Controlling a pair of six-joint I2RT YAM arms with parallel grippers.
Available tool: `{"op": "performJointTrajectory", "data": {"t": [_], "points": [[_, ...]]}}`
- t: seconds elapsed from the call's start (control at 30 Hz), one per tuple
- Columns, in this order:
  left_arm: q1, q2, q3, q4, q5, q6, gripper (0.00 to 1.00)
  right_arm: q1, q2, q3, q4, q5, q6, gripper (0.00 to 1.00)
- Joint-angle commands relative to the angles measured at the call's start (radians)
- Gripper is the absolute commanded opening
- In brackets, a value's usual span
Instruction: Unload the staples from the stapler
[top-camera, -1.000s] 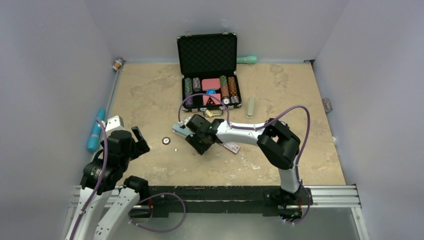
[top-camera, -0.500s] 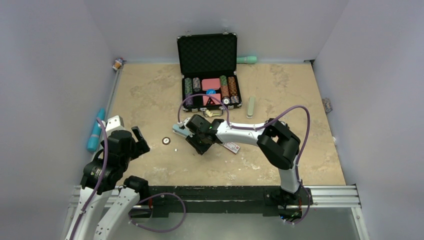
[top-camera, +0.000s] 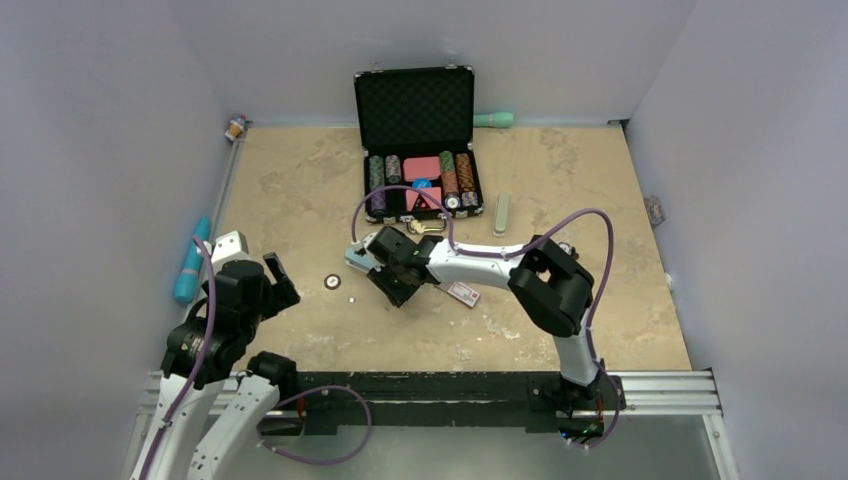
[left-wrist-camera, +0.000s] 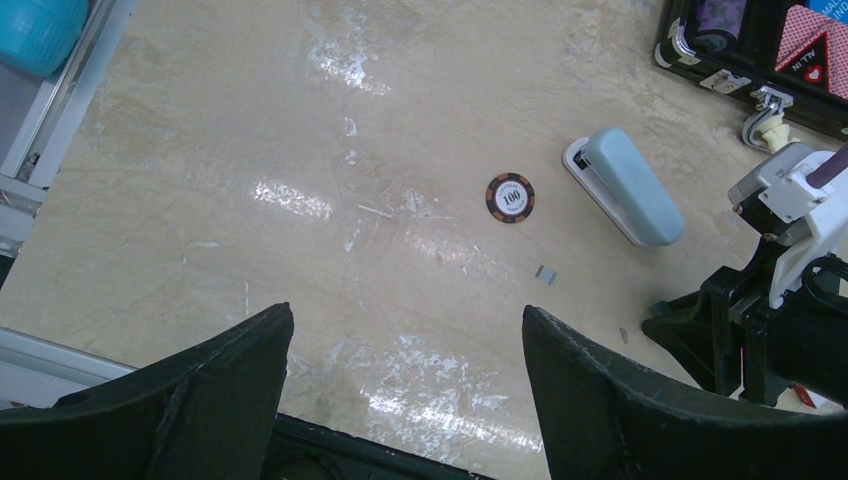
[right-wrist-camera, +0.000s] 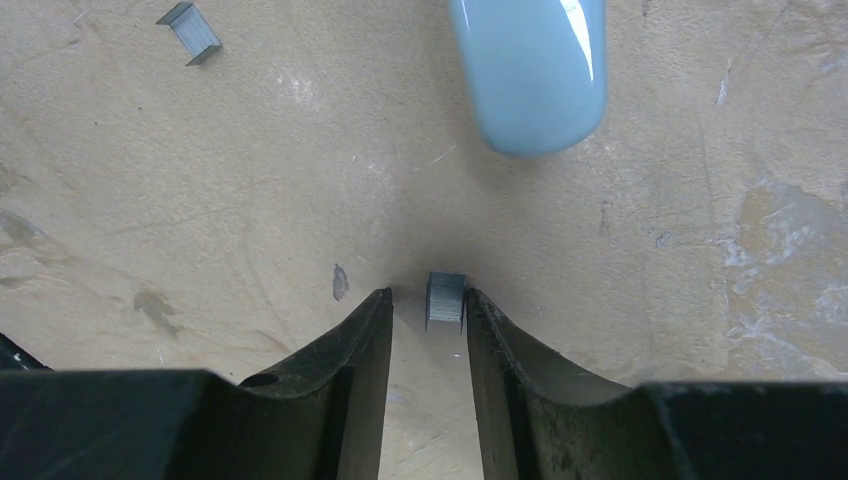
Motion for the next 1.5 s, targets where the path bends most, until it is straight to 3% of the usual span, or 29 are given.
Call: {"op": "performJointTrajectory", "data": {"t": [0.0, 0.4, 0.83, 1.47], "points": [[0.007, 0.004, 0.0, 0.03, 0.004, 0.015, 0.88, 0.001, 0.013, 0.047, -0.025, 0.015, 0.019, 0.37], [0.007, 0.0, -0.001, 0.03, 0.003, 0.014, 0.87, 0.001, 0.009, 0.016, -0.025, 0.015, 0.023, 0.35], [0.008, -0.007, -0.001, 0.03, 0.003, 0.015, 0.88, 0.001, 0.003, 0.01, -0.046, 0.03, 0.022, 0.21], [0.007, -0.014, -0.002, 0.033, 0.008, 0.017, 0.88, -0.02, -0.174, 0.223, -0.209, -0.019, 0.105, 0.21]]}}
